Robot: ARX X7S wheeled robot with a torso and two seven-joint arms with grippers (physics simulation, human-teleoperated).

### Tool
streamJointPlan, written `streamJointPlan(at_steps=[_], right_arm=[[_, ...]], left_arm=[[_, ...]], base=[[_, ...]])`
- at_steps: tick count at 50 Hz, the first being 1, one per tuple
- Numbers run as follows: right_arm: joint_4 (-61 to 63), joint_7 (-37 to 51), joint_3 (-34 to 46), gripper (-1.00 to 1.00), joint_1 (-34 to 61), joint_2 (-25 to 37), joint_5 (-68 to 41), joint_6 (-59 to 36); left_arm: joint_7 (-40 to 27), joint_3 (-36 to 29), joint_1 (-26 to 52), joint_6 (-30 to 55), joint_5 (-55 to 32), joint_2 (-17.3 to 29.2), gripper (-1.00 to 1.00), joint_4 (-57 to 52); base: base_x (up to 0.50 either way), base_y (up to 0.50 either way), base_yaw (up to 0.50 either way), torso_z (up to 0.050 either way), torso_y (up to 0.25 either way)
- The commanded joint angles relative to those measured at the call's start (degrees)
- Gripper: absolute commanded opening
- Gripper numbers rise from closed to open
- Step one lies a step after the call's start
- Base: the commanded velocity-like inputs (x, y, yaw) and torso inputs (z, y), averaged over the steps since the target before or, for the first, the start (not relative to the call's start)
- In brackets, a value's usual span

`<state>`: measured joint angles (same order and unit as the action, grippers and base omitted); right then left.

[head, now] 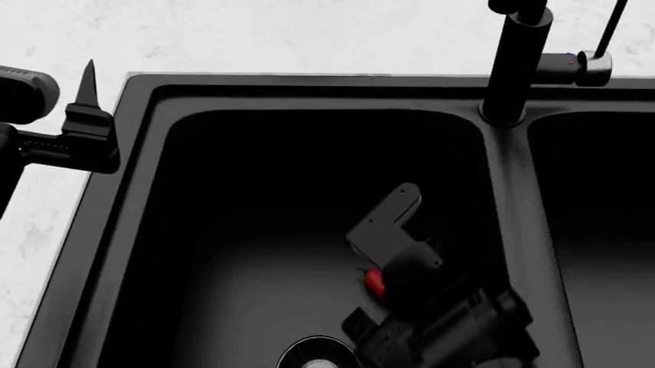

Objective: Pick the chili pepper from the sink and place it on the plate located on the counter

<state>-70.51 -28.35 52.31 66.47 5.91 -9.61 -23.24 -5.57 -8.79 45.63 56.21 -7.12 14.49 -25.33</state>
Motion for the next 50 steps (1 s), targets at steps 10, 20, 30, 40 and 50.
streamJointPlan(at_steps=[10,20,30,40,50], right_arm=[[-4.4,-1.2,-3.7,-1.0,-0.7,-1.1,4.4,3.0],[-4.1,-0.8,-4.8,-1.0,0.2,-0.4,5.2,4.0],[46.8,2.5,-7.2,-1.0,-9.3,14.1,2.6,-22.0],[67.3,3.5,-12.5,-1.0,-11.5,19.5,-1.5,-32.3],[78.7,4.8,-20.3,-1.0,-13.7,21.5,-6.3,-37.0]], left_arm=[[-0.3,-0.2,0.1,0.1,-0.5,0.2,1.0,-0.1],[-0.6,-0.5,0.4,1.2,-0.8,0.1,1.0,-1.4],[-0.8,0.3,-0.1,2.6,-1.5,0.3,1.0,-3.9],[-0.8,2.1,-1.0,3.6,-2.4,0.8,1.0,-6.4],[-1.3,2.4,-1.1,3.6,-2.4,0.8,1.0,-6.8]], base=[[0.0,0.0,0.0,0.0,0.0],[0.0,0.0,0.0,0.0,0.0],[0.0,0.0,0.0,0.0,0.0],[0.0,0.0,0.0,0.0,0.0],[0.0,0.0,0.0,0.0,0.0]])
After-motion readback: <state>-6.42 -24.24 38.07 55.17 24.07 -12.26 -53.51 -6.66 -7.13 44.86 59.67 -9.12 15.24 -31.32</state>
